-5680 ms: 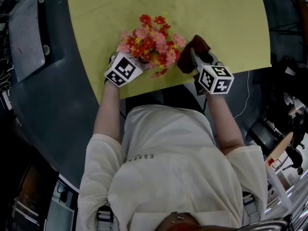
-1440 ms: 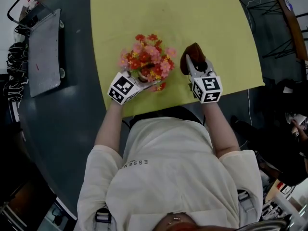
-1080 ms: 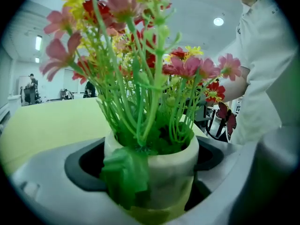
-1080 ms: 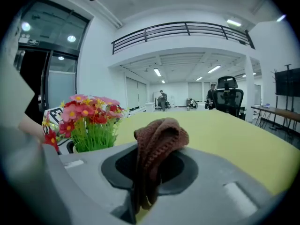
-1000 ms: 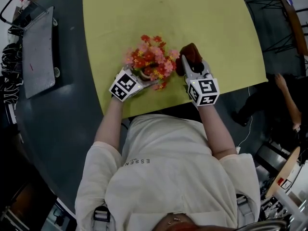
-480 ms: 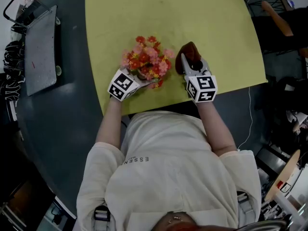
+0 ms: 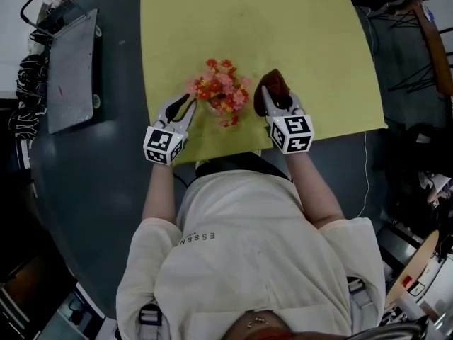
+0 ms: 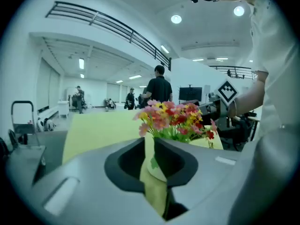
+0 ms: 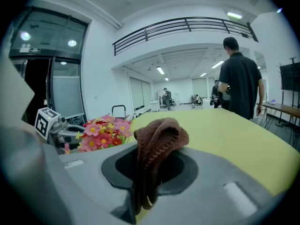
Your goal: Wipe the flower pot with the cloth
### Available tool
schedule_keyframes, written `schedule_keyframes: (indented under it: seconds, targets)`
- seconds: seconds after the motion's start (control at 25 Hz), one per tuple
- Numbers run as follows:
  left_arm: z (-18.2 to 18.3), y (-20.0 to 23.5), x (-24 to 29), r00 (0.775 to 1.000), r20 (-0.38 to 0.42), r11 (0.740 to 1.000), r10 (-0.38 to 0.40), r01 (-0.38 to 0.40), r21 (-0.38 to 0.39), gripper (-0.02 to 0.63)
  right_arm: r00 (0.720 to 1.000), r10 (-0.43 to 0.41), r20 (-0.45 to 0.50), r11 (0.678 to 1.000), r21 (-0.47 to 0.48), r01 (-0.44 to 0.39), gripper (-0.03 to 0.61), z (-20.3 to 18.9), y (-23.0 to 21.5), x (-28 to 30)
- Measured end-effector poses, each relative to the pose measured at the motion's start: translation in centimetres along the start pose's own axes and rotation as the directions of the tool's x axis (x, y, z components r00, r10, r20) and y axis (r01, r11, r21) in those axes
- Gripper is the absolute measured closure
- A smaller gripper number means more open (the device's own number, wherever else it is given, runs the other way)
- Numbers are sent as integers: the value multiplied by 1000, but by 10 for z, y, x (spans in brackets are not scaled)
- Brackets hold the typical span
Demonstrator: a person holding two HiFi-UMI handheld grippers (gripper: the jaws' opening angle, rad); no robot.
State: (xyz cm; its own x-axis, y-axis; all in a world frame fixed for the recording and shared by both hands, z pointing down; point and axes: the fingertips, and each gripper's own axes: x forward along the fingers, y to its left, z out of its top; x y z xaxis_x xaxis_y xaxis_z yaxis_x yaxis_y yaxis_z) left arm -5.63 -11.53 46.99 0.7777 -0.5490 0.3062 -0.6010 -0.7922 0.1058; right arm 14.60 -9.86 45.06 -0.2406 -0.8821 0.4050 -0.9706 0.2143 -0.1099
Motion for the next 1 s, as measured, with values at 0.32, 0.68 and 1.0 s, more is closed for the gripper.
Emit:
schedule_keyframes:
  seconds: [0.32,0.68,1.0]
  targets:
    - [50,18,-47,973,142,980,182,-167,-112,598,999,-45,2,996,-72,45,523,1,30,-25]
    - [50,-9,-92,977,143,979,158,-136,-152,598,996,-86,-14,988,-133,83,523,-17,74,-58]
    - [51,-62,-117,960,163,967,229,-205,-154,598,999,25,-32,987,-159,-30,523,-45,96,-106]
